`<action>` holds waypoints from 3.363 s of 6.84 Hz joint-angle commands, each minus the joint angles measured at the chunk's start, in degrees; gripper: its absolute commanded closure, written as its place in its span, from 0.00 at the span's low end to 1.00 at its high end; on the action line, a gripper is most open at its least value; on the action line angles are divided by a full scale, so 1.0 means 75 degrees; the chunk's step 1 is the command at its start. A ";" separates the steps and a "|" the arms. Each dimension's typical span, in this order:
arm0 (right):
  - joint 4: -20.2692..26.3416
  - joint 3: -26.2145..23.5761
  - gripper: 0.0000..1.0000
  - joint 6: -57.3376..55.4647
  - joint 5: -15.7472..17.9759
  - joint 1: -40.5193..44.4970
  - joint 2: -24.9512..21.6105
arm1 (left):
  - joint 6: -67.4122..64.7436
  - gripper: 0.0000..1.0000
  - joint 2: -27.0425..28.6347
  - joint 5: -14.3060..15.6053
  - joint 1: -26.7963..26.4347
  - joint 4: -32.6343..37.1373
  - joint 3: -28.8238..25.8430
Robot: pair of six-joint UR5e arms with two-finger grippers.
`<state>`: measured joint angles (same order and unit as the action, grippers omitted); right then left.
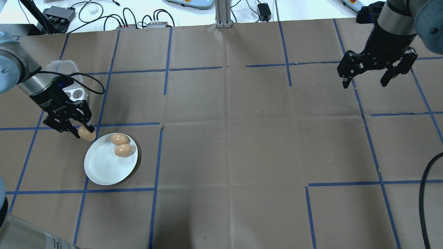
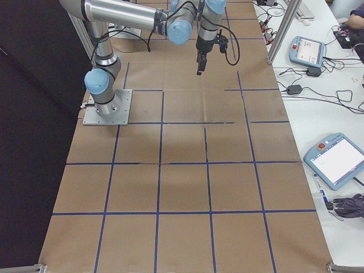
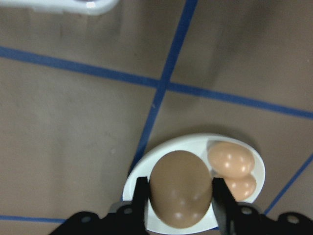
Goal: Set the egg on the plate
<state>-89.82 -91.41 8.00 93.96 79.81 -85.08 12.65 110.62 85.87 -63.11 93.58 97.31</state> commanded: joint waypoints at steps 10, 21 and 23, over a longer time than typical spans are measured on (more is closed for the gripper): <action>0.0000 0.0000 0.00 0.0000 0.0000 0.0000 0.0000 | -0.0278 0.01 -0.1833 0.0105 -0.2793 -0.2725 0.0221; 0.0000 0.0000 0.00 0.0000 0.0000 0.0000 0.0000 | -0.1733 0.00 -0.2679 0.0983 -0.3398 -0.2116 -0.0038; 0.0000 0.0000 0.00 0.0000 0.0000 0.0000 0.0000 | -0.2467 0.00 -0.2492 0.0891 -0.3339 -0.2187 -0.0212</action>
<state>-89.82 -91.40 8.00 93.96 79.80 -85.08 -2.67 91.36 92.67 -88.28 77.61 96.20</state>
